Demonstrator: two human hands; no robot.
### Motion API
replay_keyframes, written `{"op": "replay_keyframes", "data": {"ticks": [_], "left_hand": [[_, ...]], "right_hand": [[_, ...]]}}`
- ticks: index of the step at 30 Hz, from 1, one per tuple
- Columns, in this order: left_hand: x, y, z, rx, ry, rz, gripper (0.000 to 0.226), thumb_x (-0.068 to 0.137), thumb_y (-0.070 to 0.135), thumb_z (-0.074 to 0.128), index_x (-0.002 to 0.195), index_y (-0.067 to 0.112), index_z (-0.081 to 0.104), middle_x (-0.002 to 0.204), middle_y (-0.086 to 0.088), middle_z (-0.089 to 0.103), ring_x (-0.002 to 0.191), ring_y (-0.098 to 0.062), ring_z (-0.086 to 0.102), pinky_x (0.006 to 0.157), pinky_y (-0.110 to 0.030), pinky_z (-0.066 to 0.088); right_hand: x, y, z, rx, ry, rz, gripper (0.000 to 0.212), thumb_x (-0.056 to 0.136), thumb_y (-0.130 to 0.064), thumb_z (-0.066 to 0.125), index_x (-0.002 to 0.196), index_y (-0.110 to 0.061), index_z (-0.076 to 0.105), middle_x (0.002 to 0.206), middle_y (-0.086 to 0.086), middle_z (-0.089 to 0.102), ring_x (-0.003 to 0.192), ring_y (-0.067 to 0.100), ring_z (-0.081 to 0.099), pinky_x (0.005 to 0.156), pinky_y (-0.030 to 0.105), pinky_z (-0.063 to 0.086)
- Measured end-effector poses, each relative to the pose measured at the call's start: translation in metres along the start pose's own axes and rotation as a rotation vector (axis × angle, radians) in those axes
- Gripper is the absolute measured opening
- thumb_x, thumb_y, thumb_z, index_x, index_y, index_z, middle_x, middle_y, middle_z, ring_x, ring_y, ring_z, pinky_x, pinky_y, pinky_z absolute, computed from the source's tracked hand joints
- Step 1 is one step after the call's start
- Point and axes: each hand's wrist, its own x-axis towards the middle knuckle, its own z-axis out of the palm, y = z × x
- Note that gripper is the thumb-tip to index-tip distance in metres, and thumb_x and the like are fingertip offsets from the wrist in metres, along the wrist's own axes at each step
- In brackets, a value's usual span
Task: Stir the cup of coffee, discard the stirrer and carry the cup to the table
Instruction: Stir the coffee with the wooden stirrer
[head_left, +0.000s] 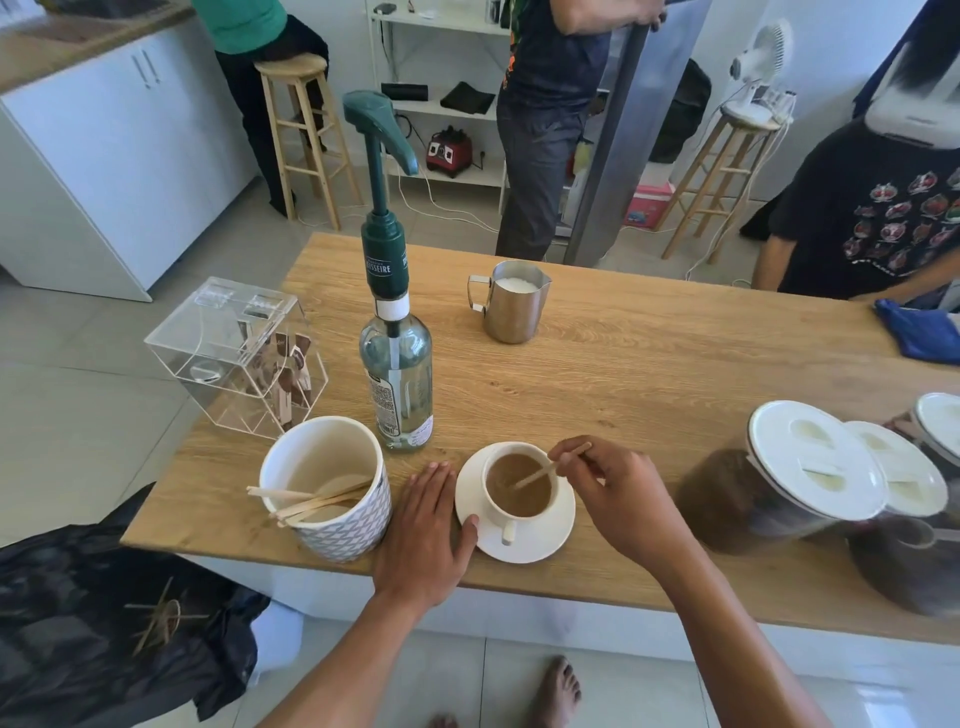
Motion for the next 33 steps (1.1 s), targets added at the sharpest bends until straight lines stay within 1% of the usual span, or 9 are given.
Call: {"op": "replay_keyframes", "data": {"ticks": [4, 7, 11, 18, 22, 24, 26, 30, 33], "left_hand": [[0.0001, 0.0000, 0.0007, 0.002, 0.000, 0.002, 0.064, 0.100, 0.049, 0.030, 0.148, 0.009, 0.041, 0.155, -0.006, 0.039, 0.146, -0.019, 0.028, 0.122, -0.033, 0.011], [-0.0001, -0.0003, 0.0004, 0.008, 0.004, 0.004, 0.063, 0.099, 0.049, 0.031, 0.147, 0.008, 0.042, 0.154, -0.006, 0.040, 0.146, -0.020, 0.029, 0.122, -0.034, 0.012], [-0.0007, -0.0002, 0.0010, 0.003, 0.007, -0.005, 0.064, 0.100, 0.050, 0.030, 0.149, 0.010, 0.040, 0.156, -0.005, 0.038, 0.147, -0.018, 0.026, 0.122, -0.033, 0.010], [0.0008, -0.0022, 0.0032, 0.016, -0.001, -0.001, 0.064, 0.099, 0.049, 0.031, 0.148, 0.009, 0.041, 0.155, -0.006, 0.038, 0.147, -0.019, 0.027, 0.122, -0.036, 0.015], [0.0006, -0.0018, 0.0032, 0.010, -0.003, -0.006, 0.064, 0.099, 0.049, 0.031, 0.148, 0.010, 0.040, 0.156, -0.006, 0.038, 0.147, -0.018, 0.026, 0.122, -0.037, 0.015], [0.0003, -0.0021, 0.0030, 0.010, -0.006, -0.009, 0.064, 0.099, 0.050, 0.031, 0.149, 0.010, 0.039, 0.156, -0.005, 0.037, 0.148, -0.018, 0.025, 0.122, -0.036, 0.015], [0.0002, -0.0021, 0.0030, 0.010, -0.010, -0.013, 0.065, 0.099, 0.050, 0.029, 0.150, 0.010, 0.038, 0.157, -0.005, 0.036, 0.148, -0.017, 0.023, 0.122, -0.037, 0.014], [0.0005, -0.0021, 0.0031, 0.013, -0.011, -0.010, 0.065, 0.099, 0.051, 0.028, 0.150, 0.010, 0.037, 0.157, -0.005, 0.036, 0.148, -0.018, 0.023, 0.122, -0.037, 0.014], [0.0007, -0.0019, 0.0030, 0.012, -0.015, -0.015, 0.065, 0.100, 0.051, 0.027, 0.150, 0.011, 0.037, 0.157, -0.005, 0.035, 0.148, -0.018, 0.023, 0.122, -0.037, 0.014]], "right_hand": [[-0.0007, 0.0008, -0.0026, -0.023, 0.094, 0.001, 0.015, 0.095, -0.014, 0.059, 0.088, -0.021, 0.071, 0.081, -0.015, 0.070, 0.078, 0.004, 0.061, 0.065, 0.018, 0.047], [-0.0029, -0.0013, 0.0019, -0.006, 0.038, -0.035, 0.014, 0.095, -0.016, 0.060, 0.092, -0.022, 0.073, 0.089, -0.016, 0.072, 0.082, 0.002, 0.064, 0.068, 0.012, 0.048], [-0.0033, 0.0009, 0.0000, -0.036, 0.081, 0.039, 0.017, 0.095, -0.017, 0.057, 0.087, -0.023, 0.070, 0.079, -0.011, 0.071, 0.074, 0.009, 0.063, 0.065, 0.028, 0.050], [-0.0040, 0.0035, 0.0024, -0.029, 0.041, 0.036, 0.018, 0.095, -0.019, 0.057, 0.085, -0.026, 0.071, 0.079, -0.010, 0.073, 0.070, 0.018, 0.065, 0.065, 0.033, 0.052], [-0.0036, 0.0024, 0.0005, 0.009, 0.061, 0.009, 0.017, 0.095, -0.018, 0.059, 0.089, -0.028, 0.071, 0.086, -0.017, 0.073, 0.075, 0.004, 0.064, 0.065, 0.020, 0.049], [-0.0052, 0.0023, 0.0033, 0.006, -0.019, 0.007, 0.019, 0.095, -0.020, 0.060, 0.085, -0.032, 0.071, 0.087, -0.016, 0.074, 0.075, 0.007, 0.066, 0.067, 0.025, 0.052], [-0.0050, 0.0039, 0.0022, -0.017, 0.019, 0.029, 0.019, 0.095, -0.020, 0.058, 0.083, -0.030, 0.070, 0.080, -0.013, 0.073, 0.069, 0.012, 0.065, 0.064, 0.031, 0.052], [-0.0037, 0.0026, 0.0014, 0.012, 0.107, 0.014, 0.017, 0.096, -0.017, 0.059, 0.090, -0.027, 0.071, 0.079, -0.015, 0.071, 0.070, 0.007, 0.063, 0.060, 0.021, 0.048], [-0.0051, 0.0035, 0.0040, 0.017, 0.027, 0.032, 0.026, 0.094, -0.018, 0.057, 0.076, -0.035, 0.066, 0.079, -0.008, 0.074, 0.062, 0.018, 0.063, 0.060, 0.034, 0.049]]}}
